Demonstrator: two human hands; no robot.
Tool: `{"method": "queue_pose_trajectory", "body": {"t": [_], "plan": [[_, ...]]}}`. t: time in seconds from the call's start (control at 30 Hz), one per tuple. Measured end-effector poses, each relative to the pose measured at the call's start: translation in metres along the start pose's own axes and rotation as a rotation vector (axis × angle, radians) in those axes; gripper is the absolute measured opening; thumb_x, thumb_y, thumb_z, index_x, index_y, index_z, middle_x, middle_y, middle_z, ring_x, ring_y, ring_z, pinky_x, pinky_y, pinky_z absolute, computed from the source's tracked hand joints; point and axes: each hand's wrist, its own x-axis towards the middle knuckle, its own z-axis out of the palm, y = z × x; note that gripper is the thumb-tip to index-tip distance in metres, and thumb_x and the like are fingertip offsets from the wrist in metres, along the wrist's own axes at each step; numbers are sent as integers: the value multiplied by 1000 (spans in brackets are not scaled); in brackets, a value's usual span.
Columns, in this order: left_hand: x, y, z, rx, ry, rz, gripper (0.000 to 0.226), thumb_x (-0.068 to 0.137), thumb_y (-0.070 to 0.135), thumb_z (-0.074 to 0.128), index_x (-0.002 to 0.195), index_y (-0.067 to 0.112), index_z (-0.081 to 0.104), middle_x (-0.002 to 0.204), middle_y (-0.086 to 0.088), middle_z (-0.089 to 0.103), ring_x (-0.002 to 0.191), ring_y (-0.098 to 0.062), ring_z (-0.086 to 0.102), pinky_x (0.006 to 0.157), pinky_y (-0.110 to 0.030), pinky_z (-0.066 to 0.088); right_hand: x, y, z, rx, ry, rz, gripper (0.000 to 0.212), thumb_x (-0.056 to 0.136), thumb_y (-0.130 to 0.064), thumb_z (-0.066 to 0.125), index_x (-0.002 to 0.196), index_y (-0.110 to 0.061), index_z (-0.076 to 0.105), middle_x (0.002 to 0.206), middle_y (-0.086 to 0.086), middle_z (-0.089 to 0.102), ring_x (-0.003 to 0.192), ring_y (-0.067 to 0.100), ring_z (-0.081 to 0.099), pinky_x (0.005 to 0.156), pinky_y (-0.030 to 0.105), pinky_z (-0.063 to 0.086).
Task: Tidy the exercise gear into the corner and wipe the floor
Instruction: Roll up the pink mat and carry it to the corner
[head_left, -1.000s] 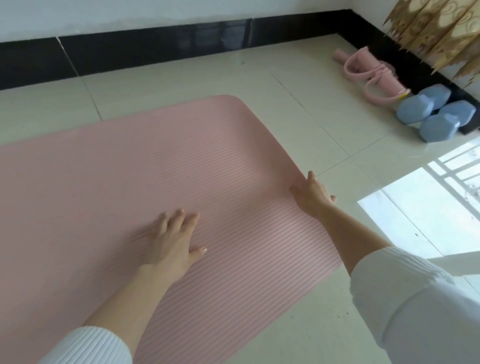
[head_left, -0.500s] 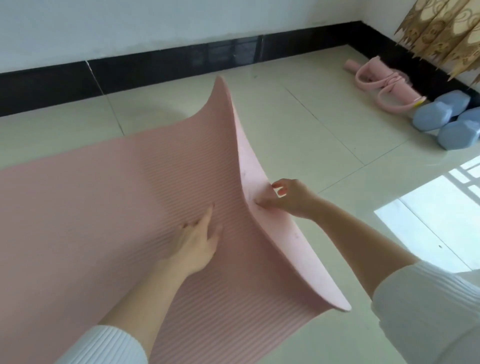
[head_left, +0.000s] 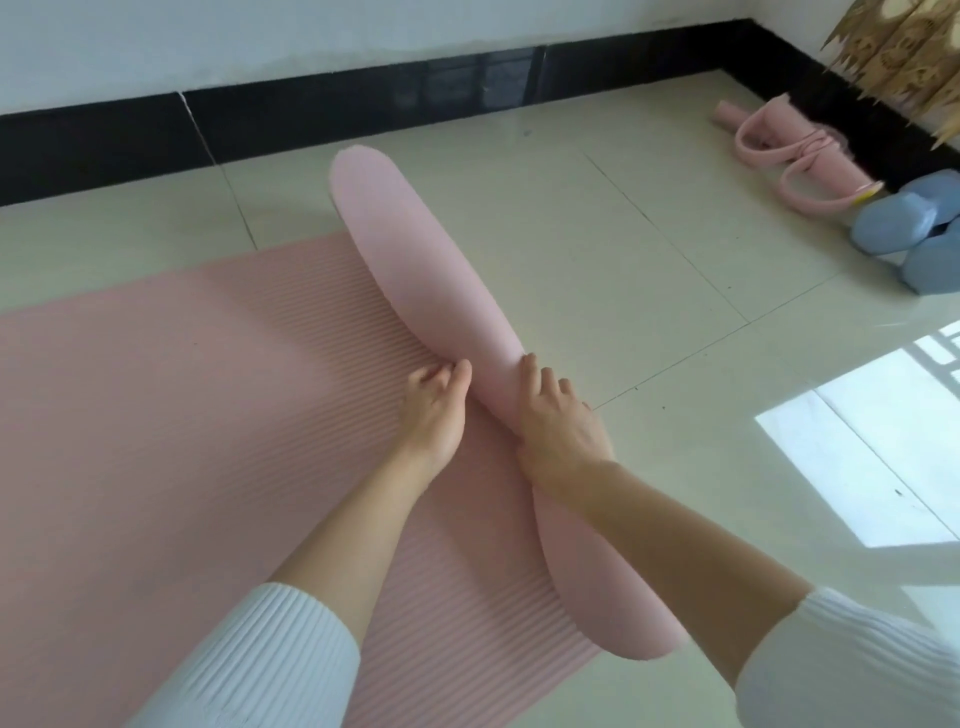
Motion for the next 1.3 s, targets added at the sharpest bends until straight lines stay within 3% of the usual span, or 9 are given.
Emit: {"method": "queue_pose_trajectory", "body": {"t": [0.2,0.43,0.57,0.7,0.83,0.93,1.03,1.17,1.3], "plan": [[3,-7,-10,-628,-178,-280,56,88,65,42,114,22,67,106,-1,73,100,-14,68,91,-32,51,-25,-27,30,-80,122,-92,57,77,-7,55,131,-7,37,125,9,48,108,31,48,80,41,44],[4,-10,-20,-485,69,-246,81,51,47,83,118,13,53,109,-4,68,98,-21,67,91,-44,54,-38,-39,6,499,64,-87,31,86,-32,52,115,-25,62,118,-5,58,110,22,43,87,37,42],[3,-25,-36,-451,50,-252,73,60,41,82,120,17,49,112,-1,66,101,-20,66,94,-45,52,-25,-30,-1,726,12,5,44,80,-10,58,123,-18,59,120,-1,56,104,17,57,72,17,42],[-1,-41,-55,-380,-16,-260,69,63,45,81,121,19,55,114,3,68,103,-18,65,98,-42,49,-14,-27,-9,692,-222,279,82,69,-33,82,138,-17,40,127,1,42,115,21,50,84,30,43],[-11,-37,-64,-6,211,-145,70,74,42,78,131,14,49,127,-3,59,112,-22,58,93,-32,44,-17,-43,-13,484,-248,217,70,68,-52,76,124,-22,47,110,-6,43,119,18,34,97,43,37],[-26,-30,-84,346,383,104,71,73,33,80,129,19,40,124,-6,48,104,-25,54,84,-35,42,-19,-48,-16,626,-282,193,51,71,-40,77,114,-23,57,98,-7,46,105,18,46,85,36,45],[-35,-39,-105,559,275,344,56,79,14,73,126,29,48,109,3,44,84,-19,55,79,-41,51,-23,-51,-20,854,-280,184,28,73,-22,79,99,-19,68,97,-3,59,87,15,58,67,24,45],[-44,-50,-123,377,148,253,47,90,23,60,135,27,50,123,-5,56,109,-21,57,96,-32,45,-28,-66,-18,1047,-242,185,17,79,-12,71,96,-17,69,97,-1,69,84,14,63,64,21,47],[-57,-47,-132,267,-9,49,91,75,55,70,148,18,30,145,-1,43,131,-17,45,106,-29,36,-29,-80,-22,1116,-284,204,50,82,0,62,127,-20,52,105,-3,68,92,15,61,68,24,47]]}}
